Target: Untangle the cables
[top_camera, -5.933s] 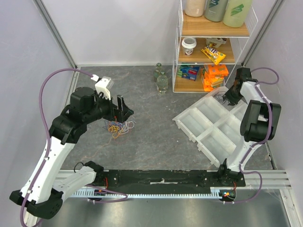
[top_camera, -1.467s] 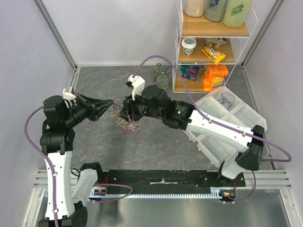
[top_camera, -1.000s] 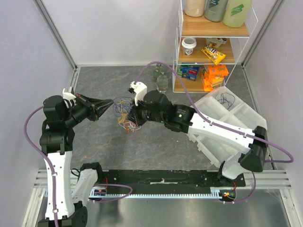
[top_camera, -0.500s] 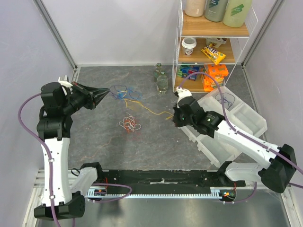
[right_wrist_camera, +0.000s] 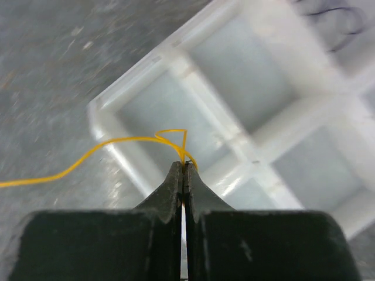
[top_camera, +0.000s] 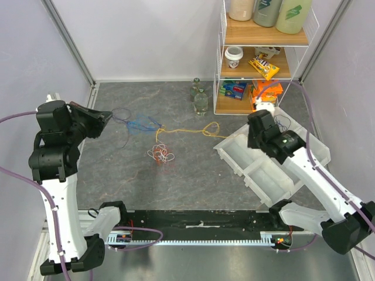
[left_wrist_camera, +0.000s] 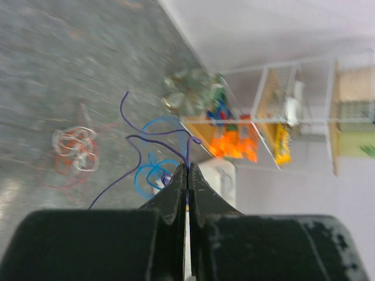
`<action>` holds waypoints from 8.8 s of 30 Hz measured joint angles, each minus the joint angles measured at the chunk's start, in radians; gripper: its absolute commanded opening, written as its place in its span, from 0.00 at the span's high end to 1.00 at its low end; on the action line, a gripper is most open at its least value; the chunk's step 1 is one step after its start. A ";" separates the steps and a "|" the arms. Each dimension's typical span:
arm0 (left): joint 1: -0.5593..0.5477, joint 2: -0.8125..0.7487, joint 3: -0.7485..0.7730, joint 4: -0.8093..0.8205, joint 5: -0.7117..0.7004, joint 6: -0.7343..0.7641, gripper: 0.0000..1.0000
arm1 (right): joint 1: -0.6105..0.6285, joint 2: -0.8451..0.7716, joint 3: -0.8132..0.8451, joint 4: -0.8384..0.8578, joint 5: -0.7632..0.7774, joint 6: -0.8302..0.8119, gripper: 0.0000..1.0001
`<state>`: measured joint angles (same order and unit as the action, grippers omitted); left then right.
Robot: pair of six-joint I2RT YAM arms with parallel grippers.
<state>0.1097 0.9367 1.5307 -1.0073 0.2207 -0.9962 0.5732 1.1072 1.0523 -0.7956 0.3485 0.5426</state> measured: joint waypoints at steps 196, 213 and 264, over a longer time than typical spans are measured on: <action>-0.138 -0.085 -0.524 -0.052 -0.263 0.122 0.98 | -0.263 0.220 1.325 -0.110 0.084 -0.117 1.00; -0.138 -0.072 -0.539 -0.031 -0.262 0.122 0.98 | -0.263 0.175 0.977 -0.047 0.098 -0.115 1.00; -0.138 -0.110 -0.543 -0.039 -0.237 0.122 0.98 | -0.326 0.330 0.160 0.175 0.243 -0.186 1.00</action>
<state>-0.0284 0.8265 0.9878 -1.0466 -0.0166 -0.8742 0.2474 1.4376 1.2125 -0.6209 0.5911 0.3569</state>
